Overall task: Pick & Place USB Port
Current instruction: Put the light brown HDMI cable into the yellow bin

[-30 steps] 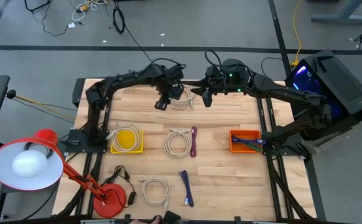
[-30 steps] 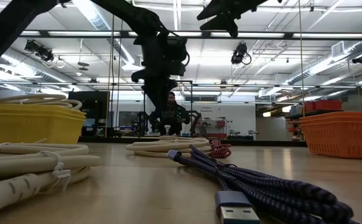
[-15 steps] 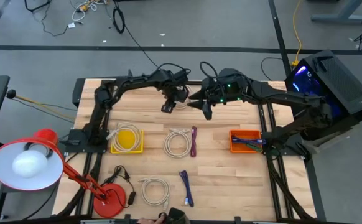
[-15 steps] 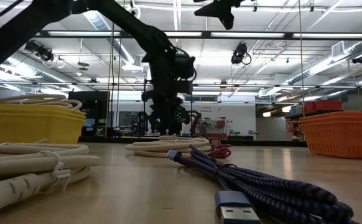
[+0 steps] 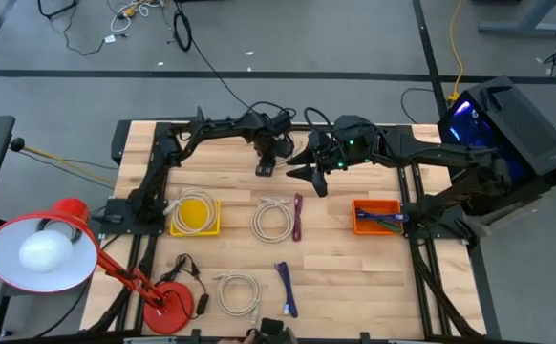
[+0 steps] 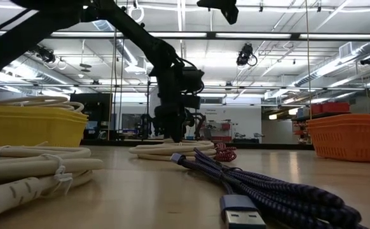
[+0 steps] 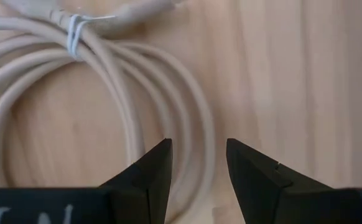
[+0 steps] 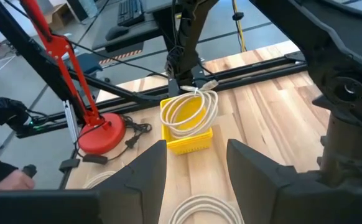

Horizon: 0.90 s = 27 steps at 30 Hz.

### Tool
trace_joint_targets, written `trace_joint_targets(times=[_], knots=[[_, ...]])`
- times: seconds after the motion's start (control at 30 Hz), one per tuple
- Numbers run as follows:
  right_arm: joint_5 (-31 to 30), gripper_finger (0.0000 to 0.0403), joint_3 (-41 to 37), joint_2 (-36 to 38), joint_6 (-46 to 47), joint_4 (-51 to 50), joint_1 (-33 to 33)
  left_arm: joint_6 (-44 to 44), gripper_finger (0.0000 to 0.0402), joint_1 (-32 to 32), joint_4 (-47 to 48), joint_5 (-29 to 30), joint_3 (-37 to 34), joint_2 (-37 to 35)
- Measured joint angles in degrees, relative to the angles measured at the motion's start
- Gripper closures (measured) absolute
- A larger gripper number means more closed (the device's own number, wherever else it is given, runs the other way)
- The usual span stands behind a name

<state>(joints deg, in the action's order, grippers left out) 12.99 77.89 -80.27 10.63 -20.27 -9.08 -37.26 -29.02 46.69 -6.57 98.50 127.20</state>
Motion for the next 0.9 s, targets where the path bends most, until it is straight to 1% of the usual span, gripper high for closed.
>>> trace_joint_targets(times=[0.23,0.43,0.5,0.6,0.63,0.67,0.73,0.77,0.83,0.9], knots=[[0.0,0.0234,0.0,0.0,0.5,0.1,0.2,5.4,0.0243,0.4,-0.7,-0.4,0.0,0.0],[0.0,0.0234,0.0,0.0,0.9,0.1,0.2,5.2,0.0243,0.6,-0.5,0.3,0.0,0.0],[0.0,0.0234,0.0,0.0,0.9,0.0,0.2,4.0,0.0244,0.7,1.0,4.0,0.0,0.0],[0.0,0.0234,0.0,0.0,0.9,0.0,0.2,3.3,0.025,0.8,4.1,12.9,0.0,0.0],[0.0,0.0234,0.0,0.0,0.9,0.0,0.2,3.2,0.0253,0.7,4.9,13.4,0.0,0.0],[0.0,0.0234,0.0,0.0,0.9,0.0,0.2,2.9,0.0255,0.4,5.6,11.3,0.0,0.0],[-0.1,0.0234,0.0,0.0,0.9,0.3,0.2,1.5,0.0259,-0.1,6.1,3.1,0.0,0.0],[-0.1,0.0234,0.0,0.0,0.9,0.4,0.2,1.3,0.0261,-0.2,4.7,2.1,-0.2,0.0],[-0.1,0.0234,0.0,0.0,0.9,0.8,0.2,4.1,0.0267,0.7,0.8,5.5,-0.8,0.5],[-0.1,0.0234,0.0,0.0,0.9,0.8,0.2,3.4,0.0275,1.4,1.1,7.9,-0.9,0.6]])
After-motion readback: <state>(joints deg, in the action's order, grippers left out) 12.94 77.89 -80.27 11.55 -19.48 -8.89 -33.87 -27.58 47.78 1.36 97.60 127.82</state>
